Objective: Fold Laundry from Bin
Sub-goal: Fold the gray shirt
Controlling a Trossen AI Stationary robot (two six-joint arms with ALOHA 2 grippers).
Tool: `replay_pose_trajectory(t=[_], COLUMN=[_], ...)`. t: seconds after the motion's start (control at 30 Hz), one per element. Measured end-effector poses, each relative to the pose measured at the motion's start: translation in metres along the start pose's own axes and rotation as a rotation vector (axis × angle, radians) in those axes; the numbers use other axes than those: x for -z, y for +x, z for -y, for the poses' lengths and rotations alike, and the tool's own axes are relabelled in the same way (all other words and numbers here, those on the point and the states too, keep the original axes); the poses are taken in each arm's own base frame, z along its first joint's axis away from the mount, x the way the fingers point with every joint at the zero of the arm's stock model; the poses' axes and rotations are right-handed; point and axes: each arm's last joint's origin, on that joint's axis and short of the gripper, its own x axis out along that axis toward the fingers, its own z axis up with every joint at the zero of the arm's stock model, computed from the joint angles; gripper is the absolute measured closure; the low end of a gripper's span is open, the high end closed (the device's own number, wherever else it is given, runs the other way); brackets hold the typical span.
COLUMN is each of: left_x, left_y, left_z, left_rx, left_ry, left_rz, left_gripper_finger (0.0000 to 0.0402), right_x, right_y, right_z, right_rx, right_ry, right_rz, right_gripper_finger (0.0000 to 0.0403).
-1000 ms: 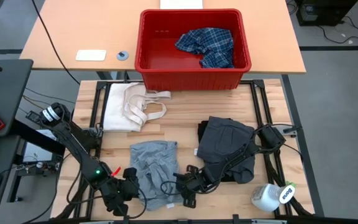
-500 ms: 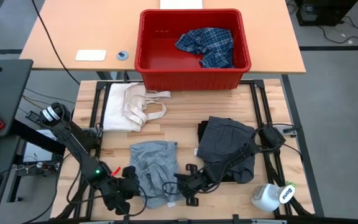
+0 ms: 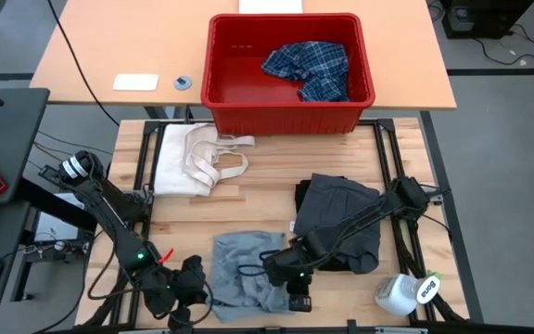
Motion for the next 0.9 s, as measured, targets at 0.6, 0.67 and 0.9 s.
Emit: replay_pose_trajectory(t=[0.6, 0.67, 0.9], left_x=[-0.018, -0.022, -0.026], left_y=[0.007, 0.008, 0.011], left_z=[-0.014, -0.018, -0.039], left_rx=[-0.049, -0.067, -0.204], left_ry=[-0.18, -0.192, -0.279], left_rz=[0.059, 0.064, 0.028], left_gripper_finger=[0.0395, 0.0395, 0.0395], right_x=[-0.003, -0.003, -0.001], right_y=[-0.027, -0.028, -0.022], right_z=[0.005, 0.01, 0.032], right_rx=[-0.058, -0.038, 0.044], right_ry=[0.088, 0.105, 0.125], right_rz=[0.02, 0.009, 0.002], right_gripper_finger=[0.0384, 0.0384, 0.0384])
